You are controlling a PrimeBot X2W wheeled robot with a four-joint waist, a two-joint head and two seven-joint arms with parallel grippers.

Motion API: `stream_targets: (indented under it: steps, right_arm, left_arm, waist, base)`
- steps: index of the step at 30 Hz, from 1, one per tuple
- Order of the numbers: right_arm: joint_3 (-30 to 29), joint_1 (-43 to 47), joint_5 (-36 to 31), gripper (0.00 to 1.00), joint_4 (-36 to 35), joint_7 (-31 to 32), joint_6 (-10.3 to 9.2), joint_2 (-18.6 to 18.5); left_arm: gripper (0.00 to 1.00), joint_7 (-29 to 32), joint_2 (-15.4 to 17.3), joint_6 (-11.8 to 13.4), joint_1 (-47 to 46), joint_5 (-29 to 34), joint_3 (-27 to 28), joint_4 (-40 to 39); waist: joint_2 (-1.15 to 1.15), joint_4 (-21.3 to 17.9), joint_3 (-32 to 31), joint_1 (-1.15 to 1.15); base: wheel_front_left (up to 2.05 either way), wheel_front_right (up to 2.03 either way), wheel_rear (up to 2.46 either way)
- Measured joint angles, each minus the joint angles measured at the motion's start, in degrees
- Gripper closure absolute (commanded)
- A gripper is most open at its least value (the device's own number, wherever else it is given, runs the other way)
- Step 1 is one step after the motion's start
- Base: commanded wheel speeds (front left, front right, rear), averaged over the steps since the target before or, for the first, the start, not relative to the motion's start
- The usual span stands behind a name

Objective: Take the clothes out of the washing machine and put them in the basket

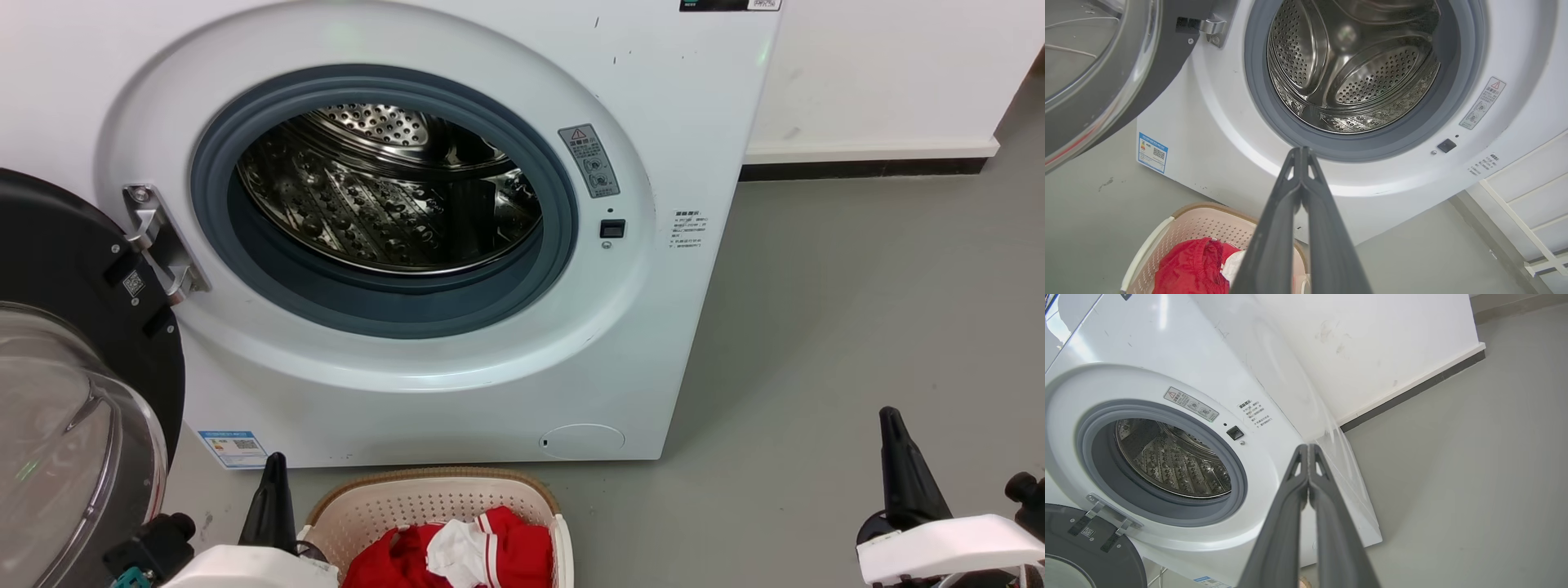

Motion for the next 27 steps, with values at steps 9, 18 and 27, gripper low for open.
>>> stream_targets:
  steps: [9,18,27]
  right_arm:
    - [-0.1,-1.0,8.0,1.00,0.9,1.8,0.00,-0.1]
    - [-0.2,-2.2,15.4,1.00,1.8,3.3,-0.01,-0.2]
    - [-0.3,-2.8,22.0,1.00,2.6,4.9,-0.01,-0.2]
  left_arm:
    - [1.00,1.7,0.0,-1.0,-1.3,-7.7,0.5,0.9]
    - [1.00,3.5,0.0,-1.6,-2.6,-14.7,1.2,1.8]
    - [1.00,5.0,0.0,-2.4,-3.7,-21.1,1.6,2.5]
  waist:
    - [0.00,0.2,0.1,0.00]
    - [0.00,0.4,0.2,0.00]
    - [0.00,0.6,0.3,0.00]
  base:
    - [0.00,0.00,0.00]
    - [0.00,0.00,0.00]
    - [0.00,0.00,0.00]
